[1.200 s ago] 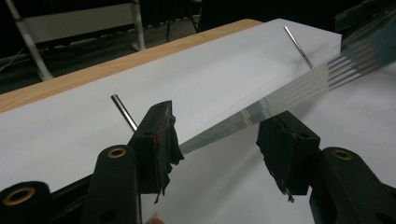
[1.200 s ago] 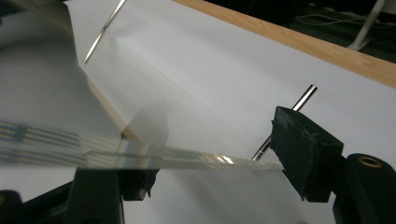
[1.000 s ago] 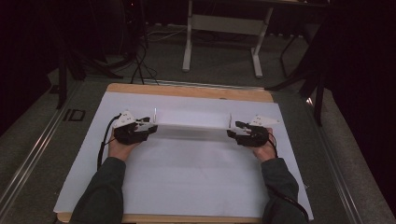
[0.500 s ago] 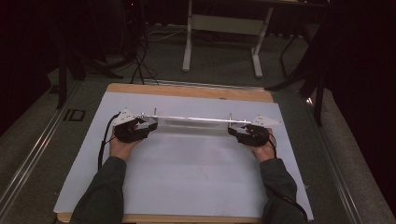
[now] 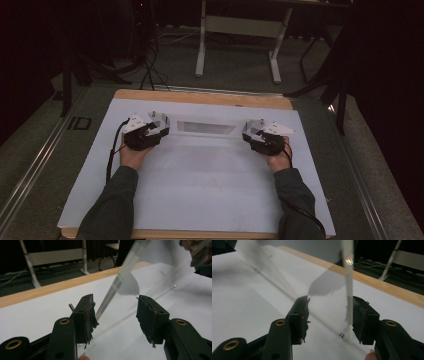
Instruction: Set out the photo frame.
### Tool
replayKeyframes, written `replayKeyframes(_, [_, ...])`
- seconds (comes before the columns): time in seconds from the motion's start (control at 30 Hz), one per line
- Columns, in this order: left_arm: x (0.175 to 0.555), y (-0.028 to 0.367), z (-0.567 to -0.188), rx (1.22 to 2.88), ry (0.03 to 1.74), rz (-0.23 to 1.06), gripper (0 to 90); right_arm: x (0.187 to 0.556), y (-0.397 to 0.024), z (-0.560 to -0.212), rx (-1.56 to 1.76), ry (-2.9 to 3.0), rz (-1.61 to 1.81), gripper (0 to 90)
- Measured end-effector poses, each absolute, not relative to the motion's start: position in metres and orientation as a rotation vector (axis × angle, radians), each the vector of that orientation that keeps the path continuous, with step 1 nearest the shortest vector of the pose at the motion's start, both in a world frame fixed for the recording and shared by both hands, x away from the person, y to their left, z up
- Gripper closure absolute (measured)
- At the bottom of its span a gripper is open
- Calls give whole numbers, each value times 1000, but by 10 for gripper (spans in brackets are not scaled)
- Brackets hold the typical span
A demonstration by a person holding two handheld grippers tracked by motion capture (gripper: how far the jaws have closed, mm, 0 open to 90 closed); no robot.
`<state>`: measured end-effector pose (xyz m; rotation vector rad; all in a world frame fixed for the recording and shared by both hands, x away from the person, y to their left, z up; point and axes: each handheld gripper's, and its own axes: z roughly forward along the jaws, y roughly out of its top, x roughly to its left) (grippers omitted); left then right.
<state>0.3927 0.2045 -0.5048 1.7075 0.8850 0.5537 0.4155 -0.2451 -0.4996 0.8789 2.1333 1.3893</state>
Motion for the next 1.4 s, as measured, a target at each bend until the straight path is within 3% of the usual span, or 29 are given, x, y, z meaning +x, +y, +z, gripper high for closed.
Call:
replayKeyframes(0.97, [402, 183, -482, 1758, 936, 741, 492, 432, -238, -481, 883, 2161, 1268, 544])
replayKeyframes(1.4, [385, 179, -479, 1710, 974, 658, 502, 415, -250, -474, 948, 2187, 1323, 544])
